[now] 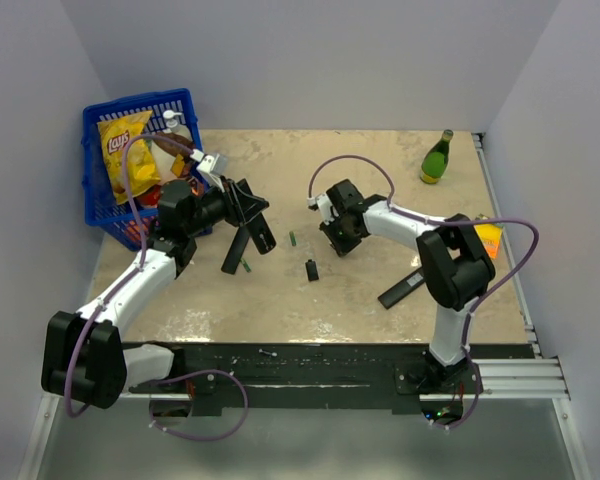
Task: Load the batteries into the remote control
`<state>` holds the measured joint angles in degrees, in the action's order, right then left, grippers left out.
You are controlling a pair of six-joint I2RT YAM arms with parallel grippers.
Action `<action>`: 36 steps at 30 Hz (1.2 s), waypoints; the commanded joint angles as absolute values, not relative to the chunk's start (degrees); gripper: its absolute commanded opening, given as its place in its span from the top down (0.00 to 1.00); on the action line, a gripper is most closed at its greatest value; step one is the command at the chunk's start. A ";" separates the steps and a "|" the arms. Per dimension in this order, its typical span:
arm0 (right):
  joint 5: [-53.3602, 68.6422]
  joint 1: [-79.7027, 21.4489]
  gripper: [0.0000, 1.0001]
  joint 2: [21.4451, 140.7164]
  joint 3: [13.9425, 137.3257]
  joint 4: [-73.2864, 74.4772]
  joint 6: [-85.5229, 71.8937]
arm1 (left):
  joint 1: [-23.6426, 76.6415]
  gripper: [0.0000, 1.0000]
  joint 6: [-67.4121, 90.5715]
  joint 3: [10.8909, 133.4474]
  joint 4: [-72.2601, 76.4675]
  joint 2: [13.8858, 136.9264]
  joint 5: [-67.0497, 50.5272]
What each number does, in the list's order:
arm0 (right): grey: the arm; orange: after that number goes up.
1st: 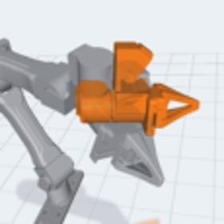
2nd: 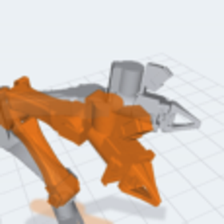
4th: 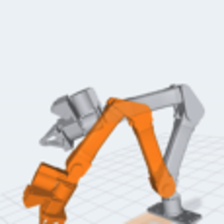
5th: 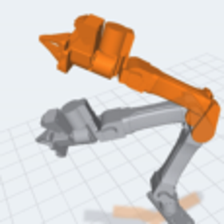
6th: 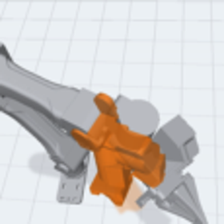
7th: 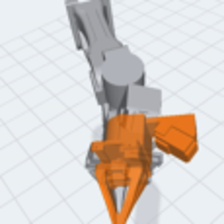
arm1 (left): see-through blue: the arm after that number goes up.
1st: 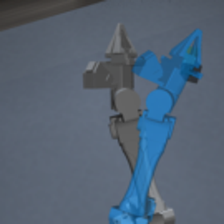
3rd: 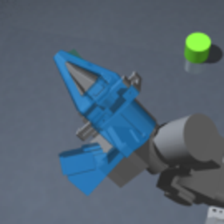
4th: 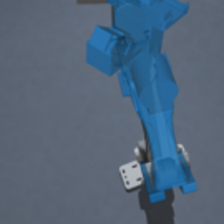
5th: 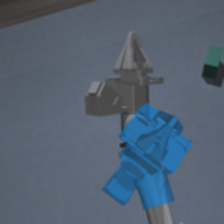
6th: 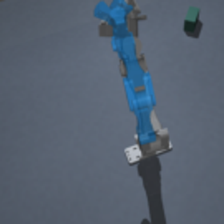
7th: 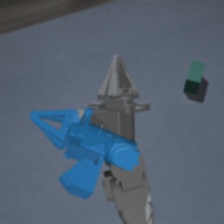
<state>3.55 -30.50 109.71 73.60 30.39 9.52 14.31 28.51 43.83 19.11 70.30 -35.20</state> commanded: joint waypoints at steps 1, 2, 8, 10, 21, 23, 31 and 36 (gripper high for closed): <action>-1.04 -31.46 0.81 107.49 70.23 30.33 5.27 | 14.06 1.00 29.53 45.79 22.76 70.14 -36.30; -1.05 -31.64 0.78 107.32 69.88 30.24 5.10 | 14.06 1.00 29.44 45.70 22.68 70.14 -36.30; -1.58 -31.82 0.67 107.84 69.26 29.09 4.75 | 13.98 1.00 29.44 45.70 22.68 70.14 -36.30; -1.58 -31.91 0.66 108.19 69.26 28.83 4.75 | 13.97 1.00 29.44 45.79 22.59 70.05 -36.30; 1.41 -33.13 0.65 109.86 70.93 28.48 8.96 | 13.97 1.00 29.18 45.79 22.50 70.05 -36.30; 1.67 -33.22 0.65 110.21 71.10 28.30 9.49 | 14.06 1.00 29.18 45.88 22.50 70.14 -36.30; 4.04 -33.40 0.65 110.83 72.07 28.21 11.86 | 13.97 1.00 29.09 45.88 22.32 70.31 -36.30; 3.43 -33.40 0.71 111.36 72.69 29.35 11.78 | 13.97 1.00 29.09 45.88 22.33 70.31 -36.30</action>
<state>2.22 -32.75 109.06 71.92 29.10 10.83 14.31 28.49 43.83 19.18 70.30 -35.40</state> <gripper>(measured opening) 0.318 0.247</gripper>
